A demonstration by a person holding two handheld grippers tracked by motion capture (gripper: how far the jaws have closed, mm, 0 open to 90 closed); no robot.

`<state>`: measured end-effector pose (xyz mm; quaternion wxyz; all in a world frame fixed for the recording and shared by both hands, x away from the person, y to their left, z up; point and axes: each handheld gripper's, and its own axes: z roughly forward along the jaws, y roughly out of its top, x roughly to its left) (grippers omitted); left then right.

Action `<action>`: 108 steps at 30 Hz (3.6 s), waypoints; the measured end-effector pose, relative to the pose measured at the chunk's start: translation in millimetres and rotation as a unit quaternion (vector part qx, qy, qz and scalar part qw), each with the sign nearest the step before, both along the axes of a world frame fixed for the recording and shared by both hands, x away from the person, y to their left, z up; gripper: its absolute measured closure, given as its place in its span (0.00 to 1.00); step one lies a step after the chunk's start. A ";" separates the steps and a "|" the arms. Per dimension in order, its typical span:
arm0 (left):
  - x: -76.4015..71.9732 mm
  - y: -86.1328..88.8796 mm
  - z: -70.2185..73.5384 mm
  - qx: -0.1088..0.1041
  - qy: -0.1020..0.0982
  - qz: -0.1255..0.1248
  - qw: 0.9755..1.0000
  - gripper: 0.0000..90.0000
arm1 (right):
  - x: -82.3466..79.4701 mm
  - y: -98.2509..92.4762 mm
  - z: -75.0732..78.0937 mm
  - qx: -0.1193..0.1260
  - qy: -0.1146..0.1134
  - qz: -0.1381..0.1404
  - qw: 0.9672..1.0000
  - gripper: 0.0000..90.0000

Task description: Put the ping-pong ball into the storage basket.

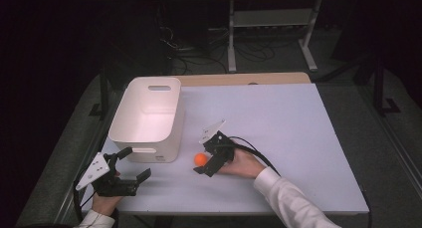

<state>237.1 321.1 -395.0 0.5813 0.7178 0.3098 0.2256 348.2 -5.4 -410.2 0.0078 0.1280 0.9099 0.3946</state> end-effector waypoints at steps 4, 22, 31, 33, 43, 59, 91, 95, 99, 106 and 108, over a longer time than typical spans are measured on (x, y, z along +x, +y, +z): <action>0.0 0.1 0.1 0.000 0.000 0.000 1.000 0.01 | 0.5 1.1 -2.3 -0.003 0.005 0.001 1.000 0.06; 0.1 -0.2 -0.2 -0.002 0.001 0.001 1.000 0.01 | 8.9 3.3 -14.7 -0.027 0.021 0.018 0.999 0.29; 0.0 0.3 0.1 0.000 0.000 0.002 1.000 0.01 | 11.4 3.7 -16.4 -0.019 0.025 0.021 0.999 0.34; 0.0 0.2 0.1 0.000 0.000 0.001 1.000 0.01 | 11.9 3.7 -16.9 -0.018 0.025 0.019 0.999 0.38; 0.1 0.2 0.1 0.000 0.002 0.002 1.000 0.01 | 11.6 4.5 -17.9 -0.019 0.021 0.016 0.999 0.54; 0.5 0.4 -0.1 -0.001 0.001 0.001 1.000 0.01 | 6.7 -1.7 -5.0 -0.014 0.008 0.013 1.000 0.55; 0.1 -0.4 0.1 -0.001 0.001 0.005 1.000 0.01 | 12.4 -40.1 65.0 0.018 -0.005 -0.036 0.999 0.55; 0.2 -0.1 0.3 -0.001 0.001 0.006 1.000 0.01 | 12.9 -39.6 73.8 0.014 -0.002 -0.040 0.999 0.55; 0.2 -0.2 0.3 0.000 0.001 0.006 1.000 0.01 | 15.0 -40.8 82.3 0.014 -0.013 -0.035 0.999 0.55; 0.3 -0.8 0.2 -0.002 0.002 0.006 1.000 0.01 | 18.7 -41.9 93.4 0.018 -0.016 -0.037 0.999 0.55; 0.2 -1.0 0.1 -0.003 0.001 0.005 1.000 0.01 | 19.4 -41.4 96.0 0.022 -0.014 -0.035 0.999 0.55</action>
